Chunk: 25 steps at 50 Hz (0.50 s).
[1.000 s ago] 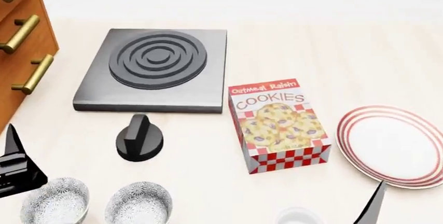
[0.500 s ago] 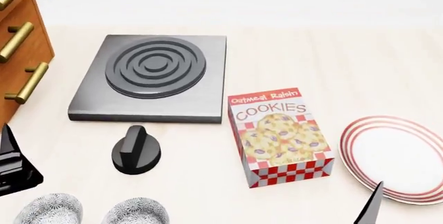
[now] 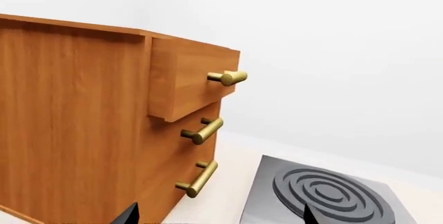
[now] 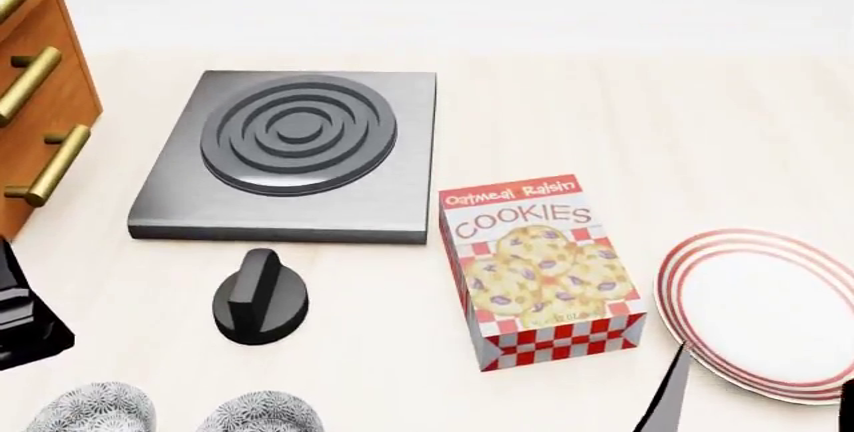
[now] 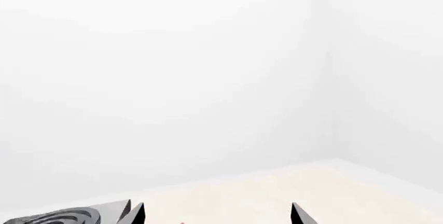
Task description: Pick the akita bowl from table center and place it on the plate.
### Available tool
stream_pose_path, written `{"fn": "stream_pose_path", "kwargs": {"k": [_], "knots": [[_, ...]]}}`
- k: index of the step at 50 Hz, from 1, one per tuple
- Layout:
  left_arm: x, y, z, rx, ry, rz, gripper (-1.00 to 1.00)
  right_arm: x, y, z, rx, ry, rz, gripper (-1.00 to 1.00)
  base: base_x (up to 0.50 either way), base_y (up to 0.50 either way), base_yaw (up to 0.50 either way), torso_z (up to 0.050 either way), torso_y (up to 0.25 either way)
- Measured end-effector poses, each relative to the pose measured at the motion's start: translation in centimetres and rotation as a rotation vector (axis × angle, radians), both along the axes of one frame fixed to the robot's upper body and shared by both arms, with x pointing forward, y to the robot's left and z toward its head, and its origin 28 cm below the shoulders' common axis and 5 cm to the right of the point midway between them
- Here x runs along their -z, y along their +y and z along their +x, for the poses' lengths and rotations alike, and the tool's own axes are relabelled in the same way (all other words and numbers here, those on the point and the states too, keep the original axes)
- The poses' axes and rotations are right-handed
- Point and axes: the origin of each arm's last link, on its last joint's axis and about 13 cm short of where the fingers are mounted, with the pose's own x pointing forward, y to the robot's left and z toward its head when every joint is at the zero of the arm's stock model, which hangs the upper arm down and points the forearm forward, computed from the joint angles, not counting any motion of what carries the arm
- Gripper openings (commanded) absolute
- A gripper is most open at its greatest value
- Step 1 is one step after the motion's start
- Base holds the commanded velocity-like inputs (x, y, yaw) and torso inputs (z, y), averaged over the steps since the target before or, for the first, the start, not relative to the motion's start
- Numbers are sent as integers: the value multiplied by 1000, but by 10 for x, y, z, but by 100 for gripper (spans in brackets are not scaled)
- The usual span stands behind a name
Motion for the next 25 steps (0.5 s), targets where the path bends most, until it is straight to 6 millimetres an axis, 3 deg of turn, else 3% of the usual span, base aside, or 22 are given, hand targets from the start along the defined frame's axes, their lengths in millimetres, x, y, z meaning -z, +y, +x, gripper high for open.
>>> {"fn": "stream_pose_path", "kwargs": {"k": [25], "knots": [[-3,11,1,-59,-5,-55,100,-8,45,70,-550,375,33,100,0,0,0,0,0]]}}
